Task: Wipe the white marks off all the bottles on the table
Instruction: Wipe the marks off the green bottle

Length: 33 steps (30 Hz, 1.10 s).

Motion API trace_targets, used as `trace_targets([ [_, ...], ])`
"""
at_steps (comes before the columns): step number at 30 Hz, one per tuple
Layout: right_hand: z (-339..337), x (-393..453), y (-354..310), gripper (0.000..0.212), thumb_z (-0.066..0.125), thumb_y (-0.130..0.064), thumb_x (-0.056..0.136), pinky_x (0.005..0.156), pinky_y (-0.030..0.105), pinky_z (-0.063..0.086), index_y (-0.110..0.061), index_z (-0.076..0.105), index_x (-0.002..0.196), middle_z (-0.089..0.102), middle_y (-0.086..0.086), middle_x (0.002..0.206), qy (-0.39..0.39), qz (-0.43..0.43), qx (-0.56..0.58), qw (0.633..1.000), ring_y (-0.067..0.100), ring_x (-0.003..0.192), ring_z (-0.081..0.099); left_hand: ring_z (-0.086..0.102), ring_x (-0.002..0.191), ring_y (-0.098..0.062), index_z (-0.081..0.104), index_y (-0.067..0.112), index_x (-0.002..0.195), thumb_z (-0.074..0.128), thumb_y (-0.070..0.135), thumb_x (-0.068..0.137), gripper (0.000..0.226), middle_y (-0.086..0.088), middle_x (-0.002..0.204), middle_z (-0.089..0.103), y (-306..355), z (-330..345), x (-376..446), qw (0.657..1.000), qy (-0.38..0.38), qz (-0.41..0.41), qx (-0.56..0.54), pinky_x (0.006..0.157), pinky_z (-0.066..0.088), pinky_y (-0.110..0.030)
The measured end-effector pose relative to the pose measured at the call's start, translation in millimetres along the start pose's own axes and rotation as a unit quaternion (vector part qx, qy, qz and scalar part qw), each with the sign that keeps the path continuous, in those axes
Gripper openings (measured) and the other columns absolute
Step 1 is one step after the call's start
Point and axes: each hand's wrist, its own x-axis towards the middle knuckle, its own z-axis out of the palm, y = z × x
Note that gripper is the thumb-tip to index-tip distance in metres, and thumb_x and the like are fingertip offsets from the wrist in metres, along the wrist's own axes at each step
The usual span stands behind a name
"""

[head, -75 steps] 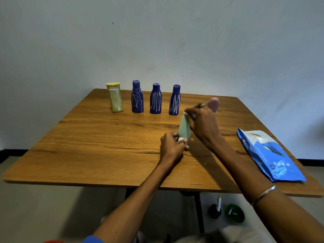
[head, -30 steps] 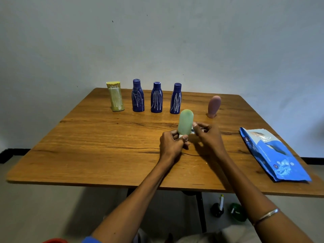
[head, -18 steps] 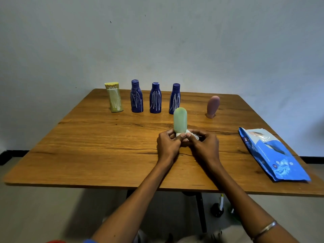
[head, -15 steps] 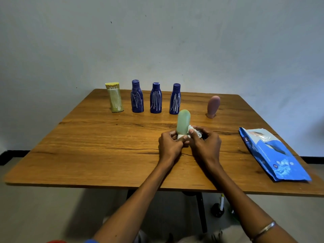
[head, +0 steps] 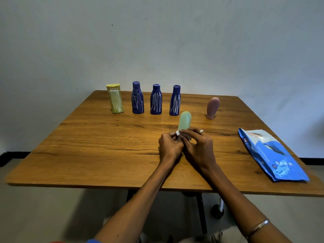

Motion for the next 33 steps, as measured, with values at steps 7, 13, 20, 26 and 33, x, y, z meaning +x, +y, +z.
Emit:
trace_targets([
  [7, -2.9, 5.2, 6.0, 0.016, 0.071, -0.020, 0.096, 0.077, 0.031, 0.062, -0.021, 0.074, 0.111, 0.073, -0.008, 0.103, 0.067, 0.115, 0.057, 0.989, 0.003, 0.094, 0.070, 0.077, 0.084, -0.027, 0.068, 0.002, 0.122, 0.071, 0.002, 0.091, 0.032, -0.014, 0.102, 0.078, 0.4, 0.4, 3.7, 0.990, -0.033, -0.039, -0.130, 0.081, 0.063, -0.048],
  [13, -7.9, 2.8, 9.3, 0.015, 0.072, -0.018, 0.094, 0.076, 0.040, 0.065, -0.020, 0.072, 0.110, 0.076, -0.003, 0.104, 0.034, 0.221, 0.214, 0.951, 0.010, 0.095, 0.075, 0.075, 0.092, -0.022, 0.060, 0.002, 0.133, 0.057, 0.001, 0.100, 0.033, -0.014, 0.110, 0.076, 2.9, -1.0, 4.0, 0.985, -0.098, -0.022, -0.144, 0.083, 0.061, -0.042],
  [20, -13.1, 4.1, 11.3, 0.020, 0.072, -0.008, 0.094, 0.077, 0.036, 0.064, -0.007, 0.071, 0.114, 0.078, 0.006, 0.104, 0.004, 0.236, 0.313, 0.920, 0.021, 0.095, 0.077, 0.074, 0.106, -0.027, 0.060, 0.002, 0.134, 0.073, 0.010, 0.092, 0.045, -0.014, 0.112, 0.076, 1.9, -5.3, 6.7, 0.976, -0.130, -0.030, -0.172, 0.095, 0.058, -0.046],
  [26, -8.0, 3.3, 14.7, 0.019, 0.069, -0.006, 0.095, 0.078, 0.041, 0.064, -0.009, 0.073, 0.113, 0.077, 0.008, 0.107, -0.001, 0.235, 0.331, 0.914, 0.025, 0.099, 0.075, 0.075, 0.090, -0.027, 0.059, -0.002, 0.130, 0.073, 0.002, 0.089, 0.043, -0.020, 0.110, 0.075, 4.7, -3.8, 5.3, 0.974, -0.106, -0.039, -0.195, 0.077, 0.062, -0.036],
  [33, -6.7, -0.2, 15.7, 0.020, 0.071, -0.012, 0.095, 0.077, 0.046, 0.065, -0.017, 0.074, 0.114, 0.076, -0.001, 0.109, 0.037, 0.223, 0.269, 0.936, 0.016, 0.100, 0.075, 0.074, 0.080, -0.026, 0.052, -0.003, 0.133, 0.056, -0.004, 0.099, 0.034, -0.026, 0.113, 0.073, 4.8, -4.4, 9.2, 0.968, -0.133, -0.065, -0.203, 0.070, 0.063, -0.036],
])
